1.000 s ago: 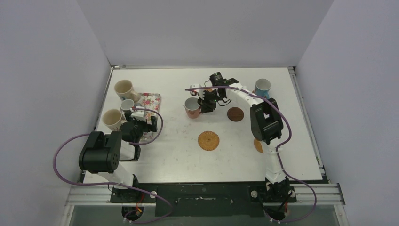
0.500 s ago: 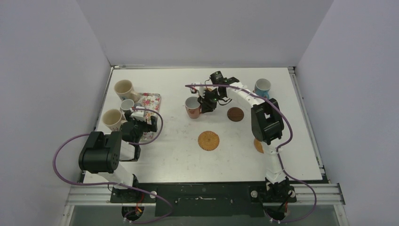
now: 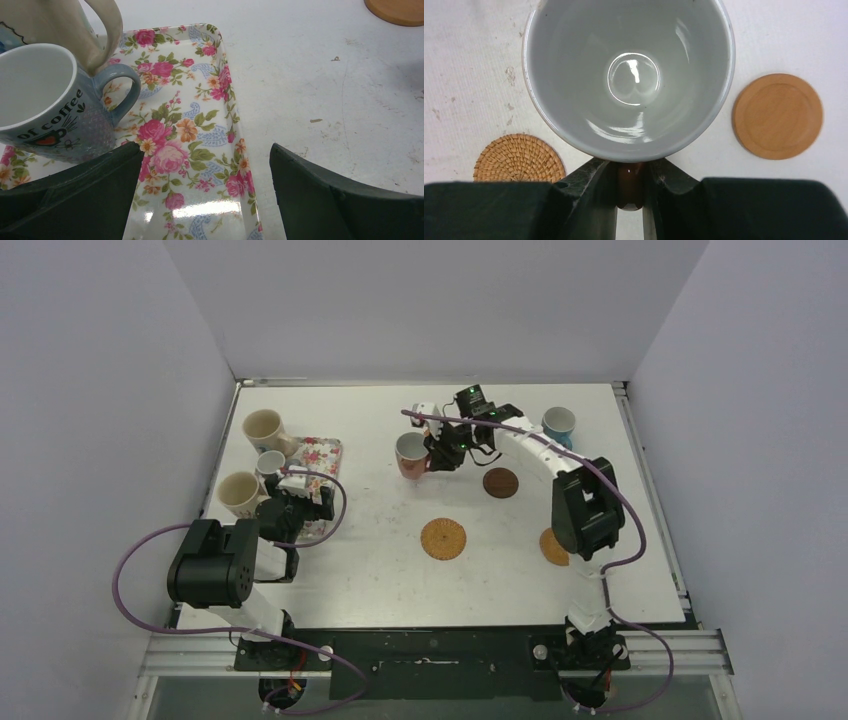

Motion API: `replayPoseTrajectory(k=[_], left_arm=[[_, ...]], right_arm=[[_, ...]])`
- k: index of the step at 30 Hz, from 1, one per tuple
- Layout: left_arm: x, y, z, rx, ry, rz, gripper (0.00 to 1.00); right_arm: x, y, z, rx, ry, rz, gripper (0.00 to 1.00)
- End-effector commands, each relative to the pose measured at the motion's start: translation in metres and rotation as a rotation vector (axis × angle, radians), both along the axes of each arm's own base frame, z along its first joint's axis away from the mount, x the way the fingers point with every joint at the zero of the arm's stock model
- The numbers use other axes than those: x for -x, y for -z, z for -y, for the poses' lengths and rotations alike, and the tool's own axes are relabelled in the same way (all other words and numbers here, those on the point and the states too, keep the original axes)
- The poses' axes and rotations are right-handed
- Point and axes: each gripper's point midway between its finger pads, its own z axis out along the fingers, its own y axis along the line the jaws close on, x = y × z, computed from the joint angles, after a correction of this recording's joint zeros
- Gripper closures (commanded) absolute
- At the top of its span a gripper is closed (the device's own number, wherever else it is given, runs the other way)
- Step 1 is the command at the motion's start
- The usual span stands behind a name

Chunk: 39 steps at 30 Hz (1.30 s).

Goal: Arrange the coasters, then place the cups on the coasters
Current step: Pick up the cup from the tray, then place the cup on the coaster.

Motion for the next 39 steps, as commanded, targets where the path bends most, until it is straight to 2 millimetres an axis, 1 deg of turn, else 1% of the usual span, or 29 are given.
replayPoseTrajectory(k=[1, 5, 8, 13, 17, 19, 25, 29, 32, 34, 36, 37, 39], left_arm=[[-0.006, -0.013, -0.006, 0.005, -0.028, 0.055, 0.03], [-0.006, -0.013, -0.006, 0.005, -0.028, 0.055, 0.03], [-0.006, -0.013, -0.006, 0.005, -0.028, 0.055, 0.03], [-0.006, -0.013, -0.005, 0.005, -0.027, 0.055, 0.03], [-0.006, -0.013, -0.006, 0.004, -0.029, 0.055, 0.03], [-0.006, -0.013, -0.006, 0.005, -0.028, 0.054, 0.03], [-0.006, -0.013, -0.006, 0.005, -0.028, 0.055, 0.03], [-0.006, -0.013, -0.006, 0.005, -0.028, 0.055, 0.03], [-0.005, -0.013, -0.003, 0.007, -0.011, 0.056, 0.03], [-0.004, -0.016, 0.005, 0.000, 0.037, 0.068, 0.03], [0.000, -0.016, 0.006, -0.006, 0.043, 0.065, 0.03], [0.000, -0.020, 0.005, -0.002, 0.038, 0.088, 0.03], [0.002, -0.021, 0.005, 0.001, 0.036, 0.093, 0.03]], right_arm=[[-0.032, -0.086, -0.009, -0.128, 0.064, 0.239, 1.00], [-0.041, -0.091, -0.003, -0.118, 0.114, 0.242, 1.00], [-0.051, -0.103, 0.002, -0.118, 0.187, 0.267, 1.00], [-0.054, -0.122, 0.007, -0.153, 0.226, 0.324, 1.00], [-0.070, -0.127, 0.016, -0.159, 0.325, 0.375, 1.00], [-0.077, -0.127, 0.019, -0.153, 0.358, 0.382, 1.00], [-0.090, -0.119, 0.022, -0.106, 0.383, 0.364, 1.00], [-0.092, -0.115, 0.023, -0.095, 0.391, 0.365, 1.00], [-0.094, -0.115, 0.026, -0.112, 0.408, 0.399, 1.00], [-0.097, -0.112, 0.027, -0.107, 0.420, 0.407, 1.00], [-0.100, -0.108, 0.028, -0.097, 0.433, 0.400, 1.00], [-0.101, -0.107, 0.028, -0.095, 0.433, 0.397, 1.00], [-0.102, -0.110, 0.031, -0.099, 0.438, 0.406, 1.00]])
